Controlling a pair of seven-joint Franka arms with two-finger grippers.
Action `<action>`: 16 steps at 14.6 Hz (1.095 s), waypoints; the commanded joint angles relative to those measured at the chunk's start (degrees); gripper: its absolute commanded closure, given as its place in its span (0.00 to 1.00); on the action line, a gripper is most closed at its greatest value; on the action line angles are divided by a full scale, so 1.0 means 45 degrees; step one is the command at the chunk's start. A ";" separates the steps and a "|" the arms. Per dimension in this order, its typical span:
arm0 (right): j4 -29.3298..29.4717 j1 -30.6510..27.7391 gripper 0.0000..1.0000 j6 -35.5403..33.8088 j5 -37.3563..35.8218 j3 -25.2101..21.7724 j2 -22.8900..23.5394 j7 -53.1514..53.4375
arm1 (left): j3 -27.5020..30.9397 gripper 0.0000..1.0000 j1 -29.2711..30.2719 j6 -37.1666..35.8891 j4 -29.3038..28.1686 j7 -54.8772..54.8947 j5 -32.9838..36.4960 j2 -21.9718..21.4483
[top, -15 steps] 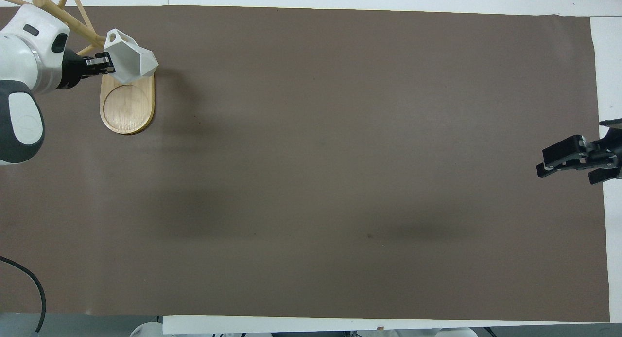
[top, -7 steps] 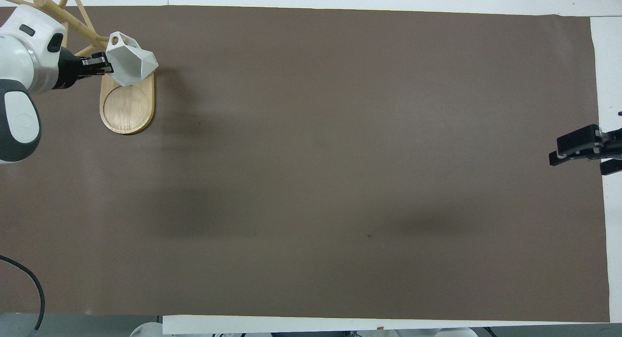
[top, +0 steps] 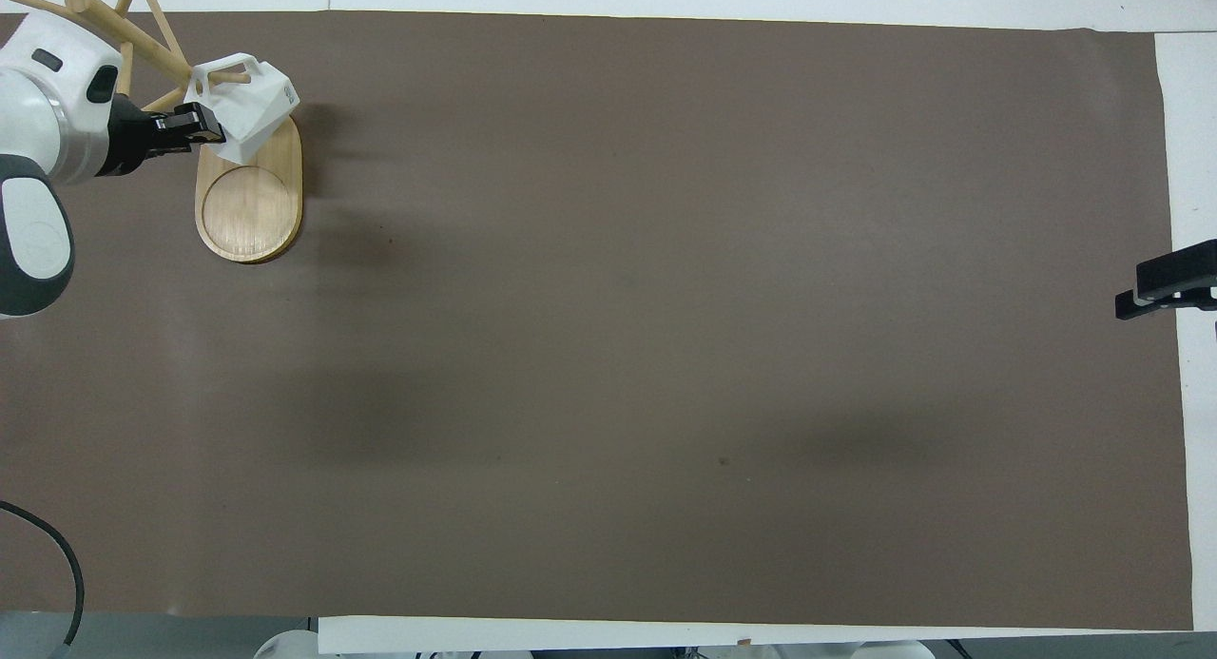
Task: Hang cup on rack
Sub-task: 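Open the left gripper and pull it back from the mug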
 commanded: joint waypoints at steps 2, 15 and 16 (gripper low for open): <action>0.0012 0.0075 0.00 -0.0026 -0.0170 0.0107 -0.0083 0.0086 | -0.0020 0.56 -0.0010 -0.2351 0.1007 -0.0356 -0.0146 -0.0288; 0.0012 0.0075 0.00 -0.0026 -0.0170 0.0107 -0.0083 0.0086 | -0.0001 0.00 -0.0050 -1.3372 0.6184 0.0943 0.1670 -0.0856; 0.0012 0.0055 0.00 -0.0026 -0.0170 0.0107 -0.0083 0.0086 | 0.0038 0.00 0.0027 -1.3549 0.6399 0.1240 0.1612 -0.0856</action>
